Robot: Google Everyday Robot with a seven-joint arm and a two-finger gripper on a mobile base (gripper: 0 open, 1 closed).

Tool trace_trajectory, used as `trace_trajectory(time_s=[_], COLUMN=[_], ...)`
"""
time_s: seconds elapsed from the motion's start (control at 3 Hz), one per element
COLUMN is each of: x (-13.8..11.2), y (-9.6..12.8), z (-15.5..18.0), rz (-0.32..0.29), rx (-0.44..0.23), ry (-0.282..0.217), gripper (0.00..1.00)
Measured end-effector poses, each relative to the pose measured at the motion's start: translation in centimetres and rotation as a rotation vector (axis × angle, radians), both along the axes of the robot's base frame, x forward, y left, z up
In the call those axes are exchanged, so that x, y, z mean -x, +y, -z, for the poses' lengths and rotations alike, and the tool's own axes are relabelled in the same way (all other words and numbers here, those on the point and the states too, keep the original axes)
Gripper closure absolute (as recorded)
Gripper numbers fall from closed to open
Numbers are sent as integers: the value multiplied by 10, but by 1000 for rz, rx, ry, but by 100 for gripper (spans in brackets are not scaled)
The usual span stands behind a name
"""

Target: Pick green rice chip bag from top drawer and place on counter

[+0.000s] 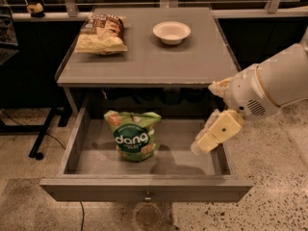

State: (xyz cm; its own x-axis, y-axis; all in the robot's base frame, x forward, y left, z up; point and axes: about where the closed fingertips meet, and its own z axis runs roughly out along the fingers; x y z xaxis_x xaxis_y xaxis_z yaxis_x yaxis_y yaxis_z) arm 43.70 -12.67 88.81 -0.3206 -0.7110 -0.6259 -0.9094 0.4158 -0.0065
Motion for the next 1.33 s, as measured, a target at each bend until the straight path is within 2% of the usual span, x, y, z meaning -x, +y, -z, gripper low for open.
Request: trace_trajectory(time_s=[0.33, 0.67, 1.0, 1.33], x=[-16, -16, -20, -35], y=[17, 17, 21, 24], z=[18, 18, 29, 45], rz=[4, 4, 43, 72], rx=[-53, -53, -59, -83], ry=[12, 12, -1, -14], gripper=[0, 0, 0, 0])
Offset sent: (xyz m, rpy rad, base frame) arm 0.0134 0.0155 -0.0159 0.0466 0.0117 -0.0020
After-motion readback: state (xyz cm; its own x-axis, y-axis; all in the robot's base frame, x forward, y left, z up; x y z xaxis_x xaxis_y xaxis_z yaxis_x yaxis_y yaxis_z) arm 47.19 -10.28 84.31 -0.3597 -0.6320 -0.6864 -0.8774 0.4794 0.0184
